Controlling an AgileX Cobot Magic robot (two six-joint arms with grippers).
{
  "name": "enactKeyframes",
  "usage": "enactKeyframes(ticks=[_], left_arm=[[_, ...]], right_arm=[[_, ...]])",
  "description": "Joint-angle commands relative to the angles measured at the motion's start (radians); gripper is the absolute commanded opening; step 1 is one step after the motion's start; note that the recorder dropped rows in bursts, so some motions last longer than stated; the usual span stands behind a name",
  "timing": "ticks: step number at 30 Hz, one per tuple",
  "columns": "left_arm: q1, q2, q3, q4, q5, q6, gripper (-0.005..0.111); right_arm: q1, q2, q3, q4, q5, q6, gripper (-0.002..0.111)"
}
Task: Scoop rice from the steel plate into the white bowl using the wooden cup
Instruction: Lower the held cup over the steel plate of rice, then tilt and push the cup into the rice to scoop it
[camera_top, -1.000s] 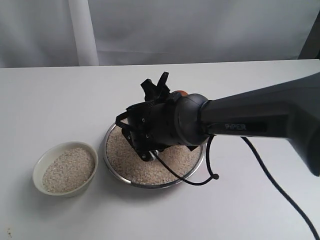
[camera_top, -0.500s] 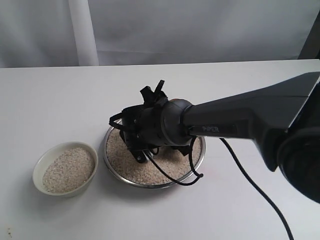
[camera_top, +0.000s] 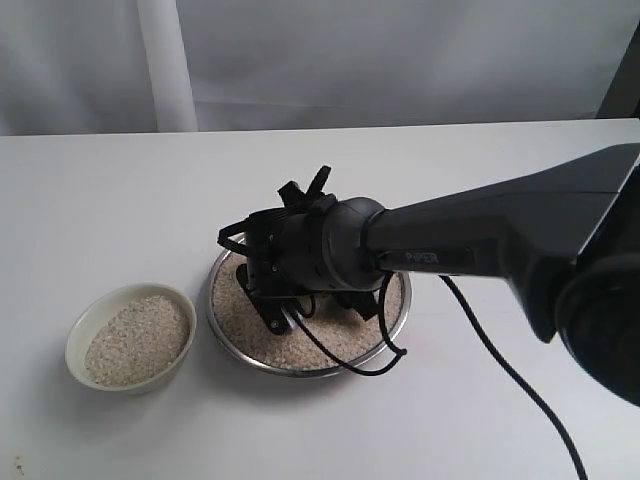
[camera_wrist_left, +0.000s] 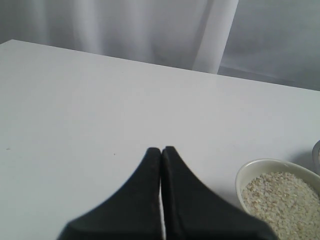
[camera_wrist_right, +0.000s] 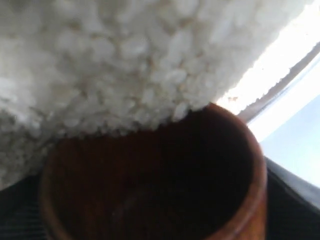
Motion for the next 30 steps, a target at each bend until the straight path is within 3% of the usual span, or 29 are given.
enactKeyframes(ticks=[1, 30], left_arm=[[-0.006, 0.000, -0.001, -0.006, -0.006, -0.002, 0.000], [-0.006, 0.000, -0.001, -0.006, -0.006, -0.002, 0.000]], right_arm=[[0.004, -0.007, -0.006, 0.053, -0.027, -0.011, 0.000], [0.013, -0.057, -0.006, 0.295, -0.096, -0.011, 0.000]])
